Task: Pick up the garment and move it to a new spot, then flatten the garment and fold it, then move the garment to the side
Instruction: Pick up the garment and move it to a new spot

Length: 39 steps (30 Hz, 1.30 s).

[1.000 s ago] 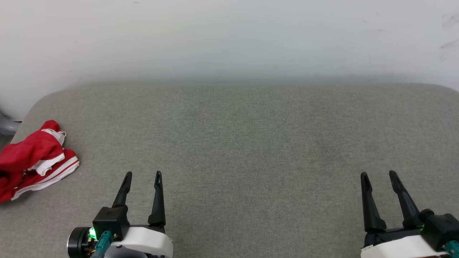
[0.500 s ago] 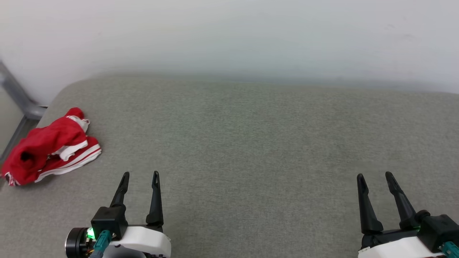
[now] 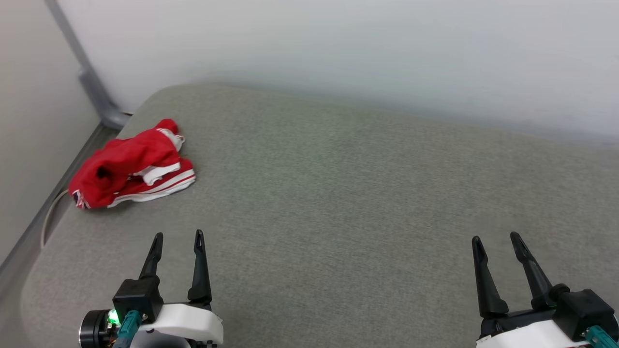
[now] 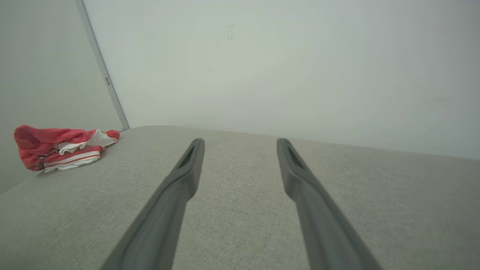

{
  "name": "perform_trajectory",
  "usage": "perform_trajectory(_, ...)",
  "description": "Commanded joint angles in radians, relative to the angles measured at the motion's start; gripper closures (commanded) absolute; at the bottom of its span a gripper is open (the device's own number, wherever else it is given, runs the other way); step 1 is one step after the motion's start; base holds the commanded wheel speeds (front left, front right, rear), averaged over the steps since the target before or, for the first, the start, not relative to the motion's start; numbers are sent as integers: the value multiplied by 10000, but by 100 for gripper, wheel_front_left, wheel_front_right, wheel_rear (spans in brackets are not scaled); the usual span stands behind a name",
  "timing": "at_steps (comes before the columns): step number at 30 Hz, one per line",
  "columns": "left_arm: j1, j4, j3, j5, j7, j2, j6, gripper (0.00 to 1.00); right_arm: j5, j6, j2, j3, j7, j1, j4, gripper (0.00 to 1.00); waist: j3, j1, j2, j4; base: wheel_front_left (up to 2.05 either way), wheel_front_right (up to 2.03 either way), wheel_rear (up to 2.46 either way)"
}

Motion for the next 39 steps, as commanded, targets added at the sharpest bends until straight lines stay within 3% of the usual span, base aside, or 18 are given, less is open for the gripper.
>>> perform_trajectory(1,-74,-16,20,0,-28,-8,47,0,-35,-3,-19,25,-22,13,-24,0,78,0,-1,377,0,0,0)
perform_trajectory(12,-133,-72,227,-265,-28,-8,145,0,-251,-3,-19,140,-21,-111,-100,0,300,0,-1,1606,0,0,0)
perform_trajectory(21,26,-116,433,-486,-28,-8,244,0,-317,-3,-19,237,-21,-170,-85,0,368,0,-1,2053,0,0,0)
perform_trajectory(29,-57,-66,661,-752,-28,-9,233,0,-396,-3,-19,291,-21,-231,-89,0,462,0,-1,1967,0,0,0)
perform_trajectory(39,-2211,-102,1984,-260,-28,171,-627,0,-995,-3,-115,366,-22,-825,-396,0,1590,0,-1,1289,0,0,0)
